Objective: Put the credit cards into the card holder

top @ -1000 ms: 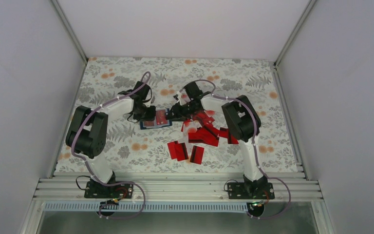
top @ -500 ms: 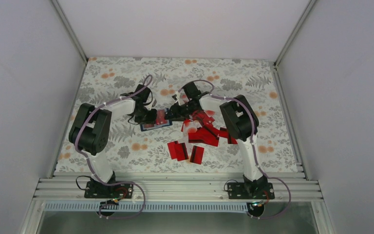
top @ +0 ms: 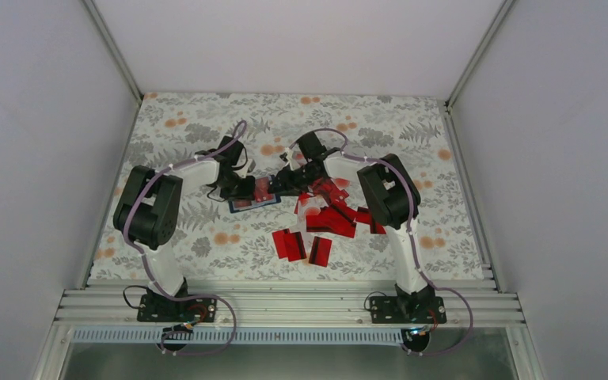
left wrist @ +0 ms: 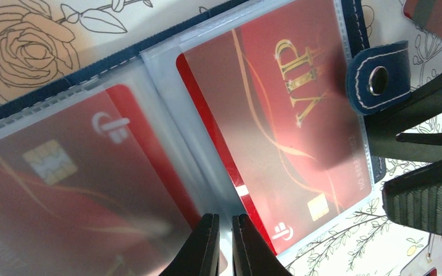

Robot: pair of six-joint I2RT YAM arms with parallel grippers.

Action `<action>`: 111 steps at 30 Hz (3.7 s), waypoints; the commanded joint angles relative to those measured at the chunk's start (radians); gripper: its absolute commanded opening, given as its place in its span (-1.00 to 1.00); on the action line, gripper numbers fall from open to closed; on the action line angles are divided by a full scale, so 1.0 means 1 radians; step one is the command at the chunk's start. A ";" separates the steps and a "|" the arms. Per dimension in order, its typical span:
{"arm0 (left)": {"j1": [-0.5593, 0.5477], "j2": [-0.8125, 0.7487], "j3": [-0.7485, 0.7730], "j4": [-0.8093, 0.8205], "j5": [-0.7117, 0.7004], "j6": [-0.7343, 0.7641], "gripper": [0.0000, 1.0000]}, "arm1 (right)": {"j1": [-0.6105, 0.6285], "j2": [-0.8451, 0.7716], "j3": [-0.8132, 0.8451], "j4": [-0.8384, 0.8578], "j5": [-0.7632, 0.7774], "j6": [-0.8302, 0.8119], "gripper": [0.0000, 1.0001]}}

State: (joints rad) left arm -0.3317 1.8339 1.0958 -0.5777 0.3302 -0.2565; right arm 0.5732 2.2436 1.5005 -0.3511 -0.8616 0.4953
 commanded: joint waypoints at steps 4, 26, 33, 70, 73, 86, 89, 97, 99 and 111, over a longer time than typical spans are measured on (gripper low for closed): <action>-0.009 0.051 -0.008 0.024 0.008 0.011 -0.83 | 0.016 -0.016 0.034 -0.090 0.089 -0.052 -0.29; -0.010 0.046 -0.020 0.026 -0.003 0.002 -0.83 | 0.047 -0.031 0.126 -0.166 0.143 -0.076 -0.48; -0.010 0.052 -0.015 0.023 0.001 0.002 -0.83 | 0.048 -0.033 0.138 -0.214 0.209 -0.085 -0.48; -0.010 0.046 -0.034 0.036 -0.002 -0.010 -0.83 | 0.059 -0.005 0.122 -0.212 0.217 -0.079 -0.42; -0.010 0.047 -0.032 0.035 -0.003 -0.008 -0.83 | 0.059 -0.001 0.119 -0.219 0.236 -0.081 -0.41; -0.010 0.050 -0.030 0.035 0.000 -0.007 -0.83 | 0.061 0.010 0.115 -0.200 0.202 -0.089 -0.39; -0.010 0.050 -0.030 0.037 0.001 -0.008 -0.83 | 0.063 0.011 0.126 -0.199 0.184 -0.094 -0.39; -0.010 0.053 -0.024 0.035 0.012 -0.011 -0.83 | 0.074 0.021 0.162 -0.224 0.170 -0.110 -0.39; -0.010 0.055 -0.020 0.032 0.013 -0.010 -0.83 | 0.074 0.019 0.176 -0.238 0.177 -0.112 -0.40; -0.009 0.062 -0.011 0.028 0.004 -0.007 -0.83 | 0.082 -0.005 0.214 -0.314 0.286 -0.130 -0.40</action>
State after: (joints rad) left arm -0.3340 1.8412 1.0939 -0.5476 0.3511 -0.2699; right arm 0.6376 2.2513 1.6825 -0.6292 -0.6144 0.3889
